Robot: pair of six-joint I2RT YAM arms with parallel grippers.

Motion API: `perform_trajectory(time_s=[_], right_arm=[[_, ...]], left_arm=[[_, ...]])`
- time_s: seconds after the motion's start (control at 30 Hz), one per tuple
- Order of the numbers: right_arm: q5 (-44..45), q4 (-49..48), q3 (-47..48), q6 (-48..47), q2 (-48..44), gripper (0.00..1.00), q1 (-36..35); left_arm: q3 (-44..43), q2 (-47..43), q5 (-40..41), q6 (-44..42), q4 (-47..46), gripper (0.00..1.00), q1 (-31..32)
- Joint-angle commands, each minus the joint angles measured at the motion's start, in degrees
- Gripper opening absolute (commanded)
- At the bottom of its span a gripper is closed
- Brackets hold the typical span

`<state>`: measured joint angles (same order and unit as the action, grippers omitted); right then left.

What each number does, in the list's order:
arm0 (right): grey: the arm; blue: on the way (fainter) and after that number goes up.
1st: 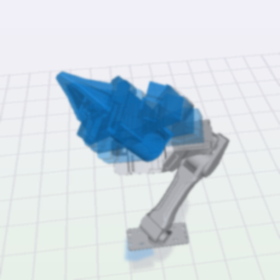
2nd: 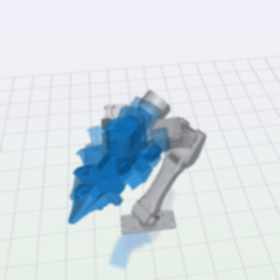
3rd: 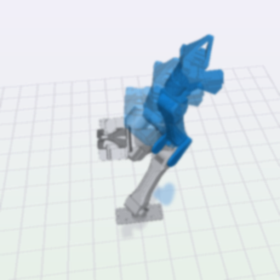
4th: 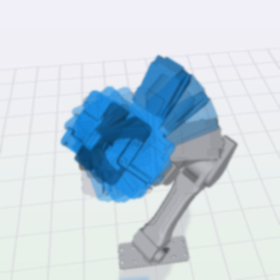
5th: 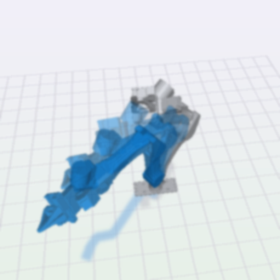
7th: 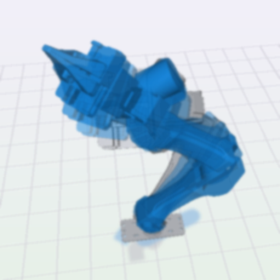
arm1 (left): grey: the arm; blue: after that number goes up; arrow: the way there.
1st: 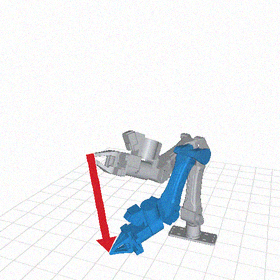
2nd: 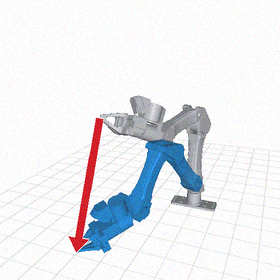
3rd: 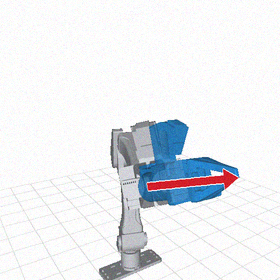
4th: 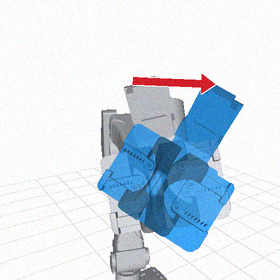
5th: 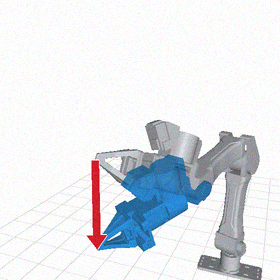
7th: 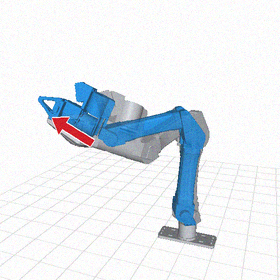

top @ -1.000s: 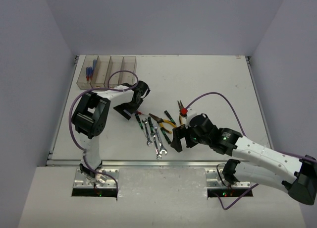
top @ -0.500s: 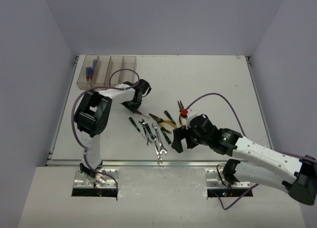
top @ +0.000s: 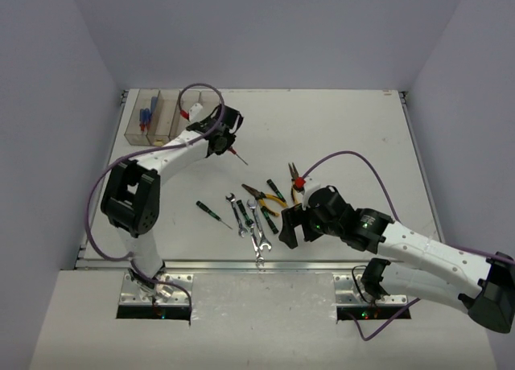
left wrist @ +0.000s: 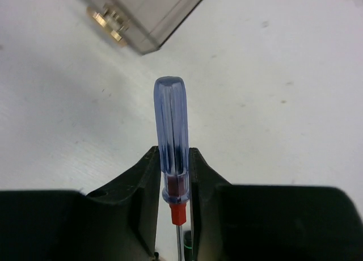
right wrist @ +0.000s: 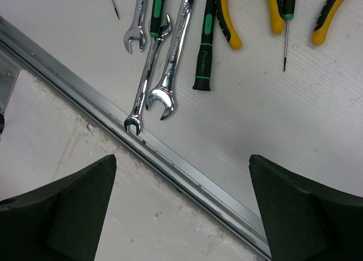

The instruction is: Sort the tools into containers

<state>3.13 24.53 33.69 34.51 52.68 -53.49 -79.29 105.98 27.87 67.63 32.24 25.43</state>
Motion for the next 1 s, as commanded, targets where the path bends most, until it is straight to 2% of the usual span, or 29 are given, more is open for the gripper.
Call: perform_trajectory(time_s=[0.0, 0.03, 0.1, 0.2, 0.33, 0.43, 0.6, 0.7, 0.8, 0.97], right_arm=[[1.4, -0.1, 0.0, -0.7, -1.3, 0.99, -0.4], [1.5, -0.1, -0.1, -0.7, -1.5, 0.99, -0.3], [1.6, 0.6, 0.1, -1.5, -1.9, 0.99, -0.3], [1.4, 0.9, 0.2, -1.8, -2.9, 0.99, -0.3], [0.2, 0.9, -0.1, -1.9, -4.3, 0.99, -0.3], [-0.5, 1.3, -0.4, -2.2, -4.2, 0.99, -0.3], [-1.0, 0.8, -1.8, -2.5, -3.4, 0.99, -0.4], [-1.9, -0.5, -2.2, -2.8, -1.8, 0.99, -0.4], [-2.6, -0.6, -1.2, -3.6, 1.3, 0.99, -0.3], [-2.9, -1.2, 1.9, -5.0, 4.9, 0.99, -0.3]], left_arm=[[1.7, -11.9, 2.3, -31.4, -21.6, 0.00, -3.4], [1.5, -12.6, 0.8, -32.4, -23.3, 0.00, -4.1], [-2.3, -11.9, -6.2, -40.4, -23.5, 0.00, -11.1], [-12.3, -6.1, -14.7, -50.9, -21.8, 0.00, -20.0], [-25.3, 2.4, -19.7, -63.4, -21.6, 0.00, -28.9], [-28.5, 7.1, -22.9, -68.6, -25.8, 0.00, -32.9], [-32.1, 15.0, -27.4, -78.1, -30.8, 0.00, -37.1], [-28.9, 16.3, -31.6, -82.0, -36.8, 0.00, -38.5], [-28.3, 18.9, -36.0, -85.9, -38.3, 0.00, -38.6], [-26.9, 22.5, -34.2, -90.7, -39.7, 0.00, -38.8]])
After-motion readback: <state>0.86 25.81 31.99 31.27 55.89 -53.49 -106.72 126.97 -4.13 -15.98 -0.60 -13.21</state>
